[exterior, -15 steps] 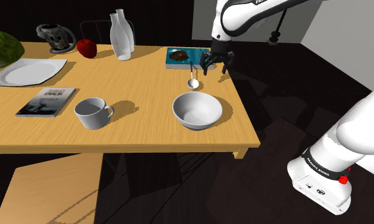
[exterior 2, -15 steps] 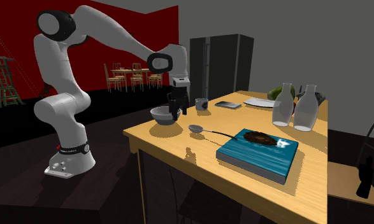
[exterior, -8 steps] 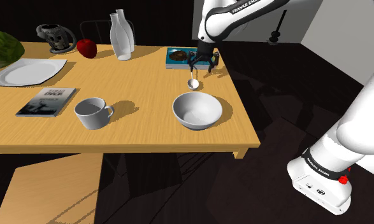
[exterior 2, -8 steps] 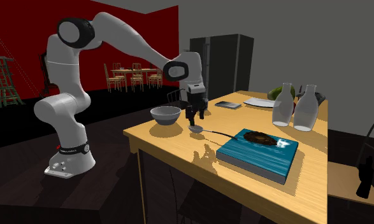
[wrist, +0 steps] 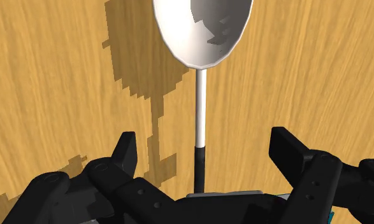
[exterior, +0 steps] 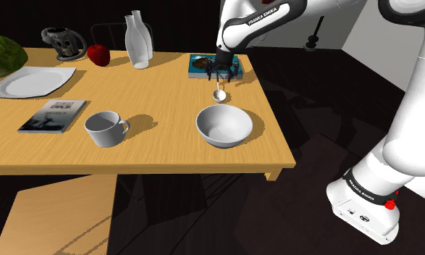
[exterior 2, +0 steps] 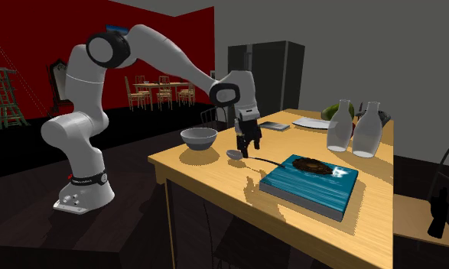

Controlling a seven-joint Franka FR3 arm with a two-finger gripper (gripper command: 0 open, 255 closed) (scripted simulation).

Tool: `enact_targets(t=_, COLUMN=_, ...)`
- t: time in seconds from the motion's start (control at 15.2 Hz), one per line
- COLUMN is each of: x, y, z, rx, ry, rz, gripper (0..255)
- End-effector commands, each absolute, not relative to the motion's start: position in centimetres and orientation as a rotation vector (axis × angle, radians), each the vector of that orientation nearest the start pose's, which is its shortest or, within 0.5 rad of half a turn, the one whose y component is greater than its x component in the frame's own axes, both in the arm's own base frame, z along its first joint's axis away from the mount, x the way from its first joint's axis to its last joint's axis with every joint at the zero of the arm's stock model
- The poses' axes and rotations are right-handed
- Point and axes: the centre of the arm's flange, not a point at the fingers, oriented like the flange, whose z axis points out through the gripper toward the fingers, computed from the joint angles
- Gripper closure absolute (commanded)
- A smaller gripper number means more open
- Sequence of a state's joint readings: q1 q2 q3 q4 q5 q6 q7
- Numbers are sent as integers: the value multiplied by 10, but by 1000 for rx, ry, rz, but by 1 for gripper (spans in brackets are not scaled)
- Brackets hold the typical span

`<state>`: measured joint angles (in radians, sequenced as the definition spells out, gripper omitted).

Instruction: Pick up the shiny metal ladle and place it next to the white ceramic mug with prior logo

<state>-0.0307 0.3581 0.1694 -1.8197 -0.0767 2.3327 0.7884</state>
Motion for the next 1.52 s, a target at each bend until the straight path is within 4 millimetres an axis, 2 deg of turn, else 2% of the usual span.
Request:
enact_targets(t=0.0, x=651, y=80, z=350, rx=-2918, ry=930, rz=-223, gripper=0)
enact_targets(t=0.2, x=653, y=81, z=336, rx=-2918, ry=930, rz=-223, gripper=0)
enact_targets(t=0.66, x=653, y=81, z=336, rx=-2918, ry=930, rz=-223, gripper=0)
enact_targets(t=0.73, x=653, y=81, z=336, rx=-2918, ry=930, rz=-223, gripper=255)
enact_targets(t=1.32, x=653, y=81, z=336, rx=-2918, ry=930, rz=-223, gripper=255)
enact_targets(t=1.45, x=653, y=81, z=347, rx=-2918, ry=930, rz=-223, gripper=255)
